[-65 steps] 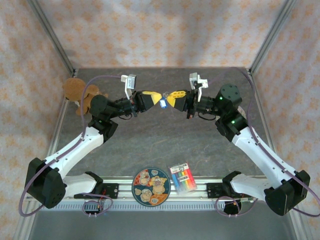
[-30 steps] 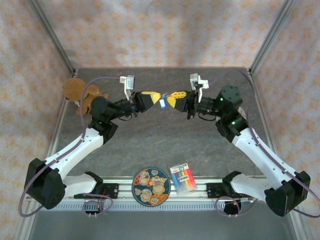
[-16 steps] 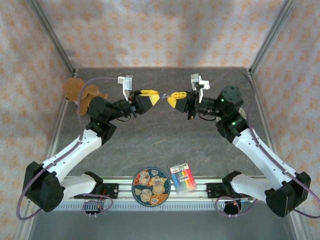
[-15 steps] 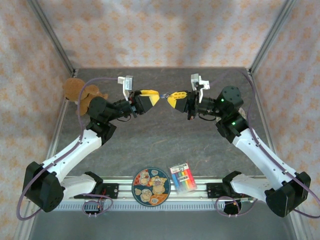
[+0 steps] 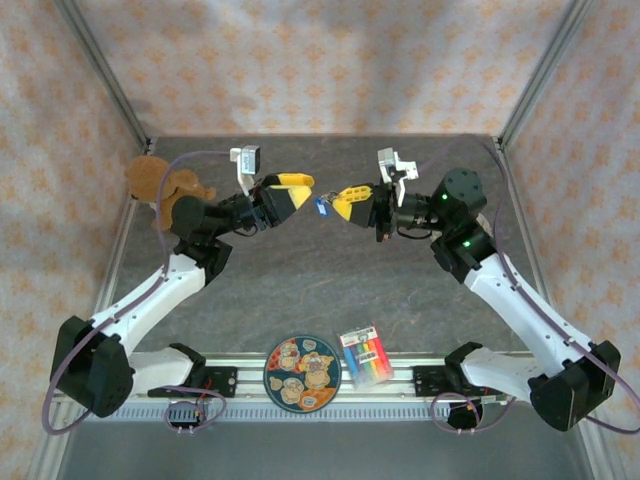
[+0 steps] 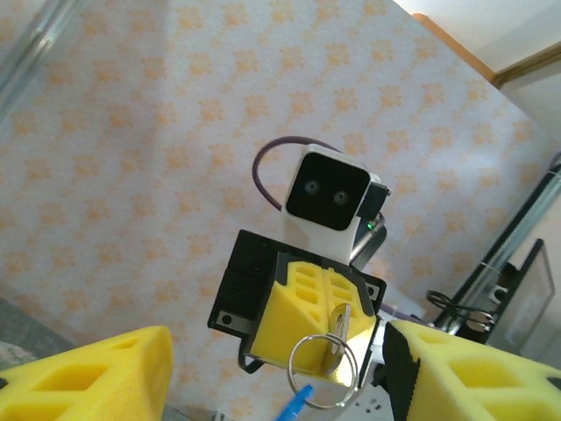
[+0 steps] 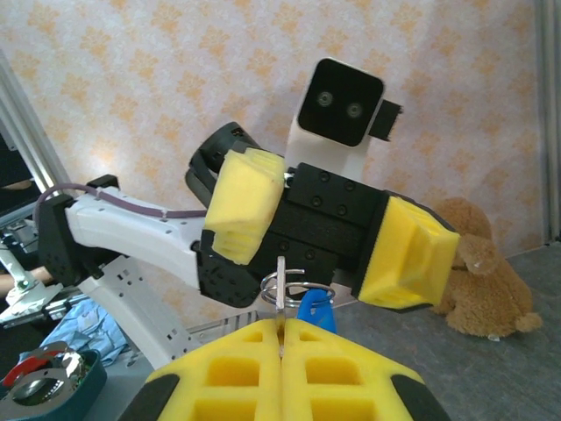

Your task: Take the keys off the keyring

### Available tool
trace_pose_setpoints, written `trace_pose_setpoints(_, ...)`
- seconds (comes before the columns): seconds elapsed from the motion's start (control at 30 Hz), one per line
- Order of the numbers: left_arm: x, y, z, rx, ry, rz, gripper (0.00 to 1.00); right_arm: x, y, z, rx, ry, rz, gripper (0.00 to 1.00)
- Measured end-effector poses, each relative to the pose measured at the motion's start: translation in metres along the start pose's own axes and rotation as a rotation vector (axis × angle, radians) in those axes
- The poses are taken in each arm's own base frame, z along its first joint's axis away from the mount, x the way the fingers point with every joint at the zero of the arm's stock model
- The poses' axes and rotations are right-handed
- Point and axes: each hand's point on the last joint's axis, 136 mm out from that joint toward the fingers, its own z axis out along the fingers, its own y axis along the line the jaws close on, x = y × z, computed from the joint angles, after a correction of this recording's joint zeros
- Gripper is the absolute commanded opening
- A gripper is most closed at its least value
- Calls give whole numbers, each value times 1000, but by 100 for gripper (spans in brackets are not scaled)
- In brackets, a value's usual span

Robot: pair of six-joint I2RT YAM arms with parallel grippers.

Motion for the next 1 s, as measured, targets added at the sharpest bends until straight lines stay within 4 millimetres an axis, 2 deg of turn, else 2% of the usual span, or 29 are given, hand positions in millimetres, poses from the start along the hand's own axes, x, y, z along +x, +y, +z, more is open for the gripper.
trace_pose_setpoints(0.23, 4, -1, 6, 93, 28, -92, 63, -4, 2, 5, -45, 12, -8, 0)
trace_pose_setpoints(0.43, 6, -17, 11, 163, 55, -106, 64, -5, 2, 6, -54, 15, -6, 0)
trace_pose_setpoints(0.6, 9, -26, 16, 202, 83, -108, 61, -4, 1, 7, -57, 15, 1, 0)
trace_pose_setpoints(0.7, 13, -24, 18, 208, 97, -121, 52, -5, 1, 7, -60, 14, 5, 0)
trace_pose_setpoints(0.83, 16, -20, 19, 204, 109, -135, 36, -6, 2, 7, -61, 12, 7, 0)
trace_pose_setpoints(1.0, 16, -21, 19, 207, 112, -145, 24, -6, 2, 7, -62, 12, 6, 0)
